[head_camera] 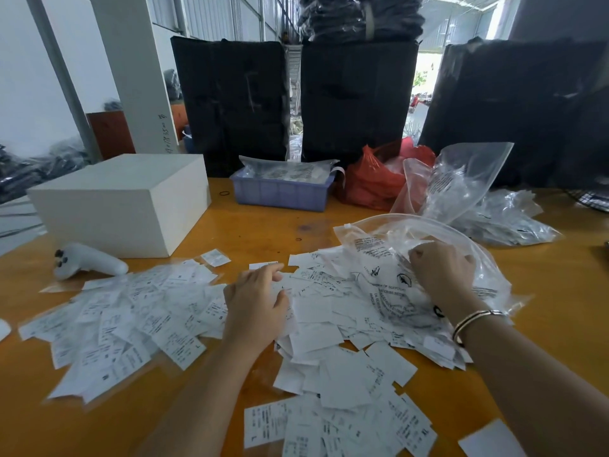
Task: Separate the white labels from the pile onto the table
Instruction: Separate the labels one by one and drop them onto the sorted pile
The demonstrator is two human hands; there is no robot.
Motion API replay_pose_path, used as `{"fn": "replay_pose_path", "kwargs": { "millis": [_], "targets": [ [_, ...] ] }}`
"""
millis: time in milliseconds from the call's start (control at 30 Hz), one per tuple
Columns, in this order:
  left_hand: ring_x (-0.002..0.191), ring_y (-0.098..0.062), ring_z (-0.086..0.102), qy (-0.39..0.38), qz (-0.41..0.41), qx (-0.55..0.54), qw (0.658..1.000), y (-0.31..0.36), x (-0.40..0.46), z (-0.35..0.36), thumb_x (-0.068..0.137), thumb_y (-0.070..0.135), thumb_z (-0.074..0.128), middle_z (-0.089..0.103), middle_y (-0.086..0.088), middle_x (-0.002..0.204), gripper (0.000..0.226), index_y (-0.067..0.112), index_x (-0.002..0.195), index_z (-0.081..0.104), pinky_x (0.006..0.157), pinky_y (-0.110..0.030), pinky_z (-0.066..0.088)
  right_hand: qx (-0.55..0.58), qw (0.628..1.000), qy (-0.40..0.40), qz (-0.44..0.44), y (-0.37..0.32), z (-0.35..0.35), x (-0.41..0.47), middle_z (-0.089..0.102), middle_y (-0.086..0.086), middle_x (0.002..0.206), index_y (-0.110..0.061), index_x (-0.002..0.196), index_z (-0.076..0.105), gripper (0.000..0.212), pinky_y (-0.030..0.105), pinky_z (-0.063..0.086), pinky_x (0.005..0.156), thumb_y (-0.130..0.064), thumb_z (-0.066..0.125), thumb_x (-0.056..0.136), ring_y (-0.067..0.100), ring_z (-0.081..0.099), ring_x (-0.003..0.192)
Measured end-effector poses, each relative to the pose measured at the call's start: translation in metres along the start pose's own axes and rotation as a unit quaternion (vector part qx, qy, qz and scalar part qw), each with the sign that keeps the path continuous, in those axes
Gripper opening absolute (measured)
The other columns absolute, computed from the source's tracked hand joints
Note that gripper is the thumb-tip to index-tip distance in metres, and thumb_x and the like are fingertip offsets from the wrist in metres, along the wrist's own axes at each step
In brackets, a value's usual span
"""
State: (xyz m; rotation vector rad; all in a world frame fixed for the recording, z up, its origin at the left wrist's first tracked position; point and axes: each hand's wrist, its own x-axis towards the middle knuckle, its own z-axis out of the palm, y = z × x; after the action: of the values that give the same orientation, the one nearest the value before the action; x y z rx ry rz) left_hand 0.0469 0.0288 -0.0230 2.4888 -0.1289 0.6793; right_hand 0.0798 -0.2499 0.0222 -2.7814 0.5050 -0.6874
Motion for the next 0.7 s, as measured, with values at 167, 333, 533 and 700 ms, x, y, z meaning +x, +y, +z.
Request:
{"fn": "replay_pose_path", "kwargs": {
  "millis": [167,333,533,700],
  "targets": [
    [0.12,-0.013,0.043,0.007,-0.008,-0.019,1.0,0.003,-0.001,-0.002,0.09,0.027,0.06,0.059,0.01,0.119,0.038,0.026,0.127,0.051,0.097,-0.027,0.024,0.091,0.982,0.132,-0.099,-0.017,-0.013,-0.007,0.069,0.002,0.099,-0.015,0.09,0.073,0.025,0.039,0.033,0.085,-0.026,0.052,0.095,0.028,0.057,0.097],
    [0.126,-0.012,0.041,-0.01,-0.002,-0.085,0.996,0.009,-0.001,-0.007,0.093,0.041,0.053,0.055,0.011,0.129,0.039,0.028,0.13,0.05,0.106,-0.031,0.025,0.37,0.908,0.032,-0.194,-0.057,-0.027,-0.043,0.065,-0.014,0.069,-0.022,0.082,0.069,0.015,0.008,0.04,0.055,-0.028,0.058,0.09,-0.002,0.054,0.056],
    [0.117,0.016,0.039,-0.132,0.055,-0.255,0.956,0.016,-0.007,-0.016,0.081,0.067,0.051,0.046,0.031,0.127,0.043,0.054,0.122,0.043,0.095,-0.01,0.031,0.458,0.832,-0.237,-0.204,-0.083,-0.011,-0.082,0.068,-0.015,0.065,-0.025,0.078,0.064,0.012,0.01,0.045,0.059,-0.02,0.064,0.089,-0.004,0.059,0.059],
    [0.082,0.009,0.06,-0.127,0.057,-0.295,0.945,0.016,-0.007,-0.014,0.08,0.045,0.064,0.066,0.029,0.081,0.004,0.041,0.082,0.065,0.069,-0.005,0.044,0.477,0.829,-0.24,-0.164,-0.083,0.004,-0.089,0.069,-0.001,0.067,-0.02,0.078,0.066,0.013,0.021,0.051,0.063,-0.017,0.063,0.09,0.008,0.063,0.063]
  ]
}}
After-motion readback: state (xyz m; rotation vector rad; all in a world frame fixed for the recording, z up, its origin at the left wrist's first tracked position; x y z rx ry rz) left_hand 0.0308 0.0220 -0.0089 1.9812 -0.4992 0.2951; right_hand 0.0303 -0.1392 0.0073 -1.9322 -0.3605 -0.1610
